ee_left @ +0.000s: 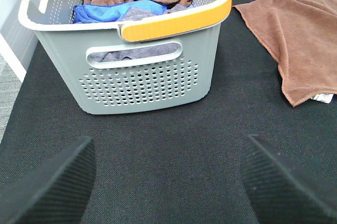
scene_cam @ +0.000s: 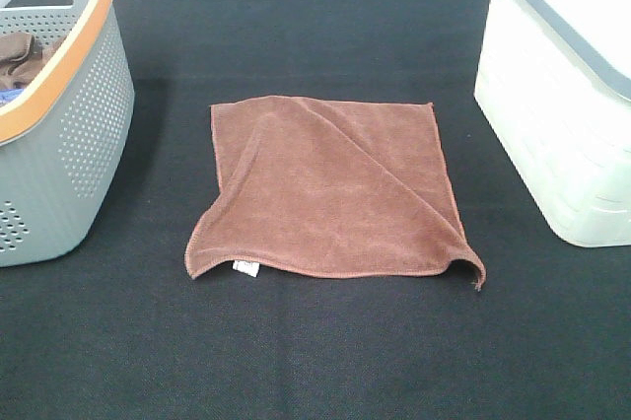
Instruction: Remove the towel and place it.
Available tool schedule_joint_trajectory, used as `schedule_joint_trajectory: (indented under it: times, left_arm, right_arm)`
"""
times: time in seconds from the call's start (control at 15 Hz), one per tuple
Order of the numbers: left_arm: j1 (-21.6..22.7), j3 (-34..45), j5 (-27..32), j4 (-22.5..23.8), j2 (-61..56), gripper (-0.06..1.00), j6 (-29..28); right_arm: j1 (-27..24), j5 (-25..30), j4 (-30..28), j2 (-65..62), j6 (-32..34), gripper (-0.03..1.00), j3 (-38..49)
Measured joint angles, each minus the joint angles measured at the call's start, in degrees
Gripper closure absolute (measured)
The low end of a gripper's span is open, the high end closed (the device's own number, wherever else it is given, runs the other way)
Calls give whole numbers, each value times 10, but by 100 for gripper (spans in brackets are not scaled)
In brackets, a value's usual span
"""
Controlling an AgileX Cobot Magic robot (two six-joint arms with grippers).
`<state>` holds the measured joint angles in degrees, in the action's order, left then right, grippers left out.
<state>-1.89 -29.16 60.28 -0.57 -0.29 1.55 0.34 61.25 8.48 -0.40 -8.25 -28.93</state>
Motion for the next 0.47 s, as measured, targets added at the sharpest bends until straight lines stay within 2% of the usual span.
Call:
schedule_joint_trajectory:
  times: [0.47]
  left_arm:
    - [0, 0, 0, 0, 0, 21, 0]
  right_arm:
    - [0, 0, 1, 0, 1, 32, 0]
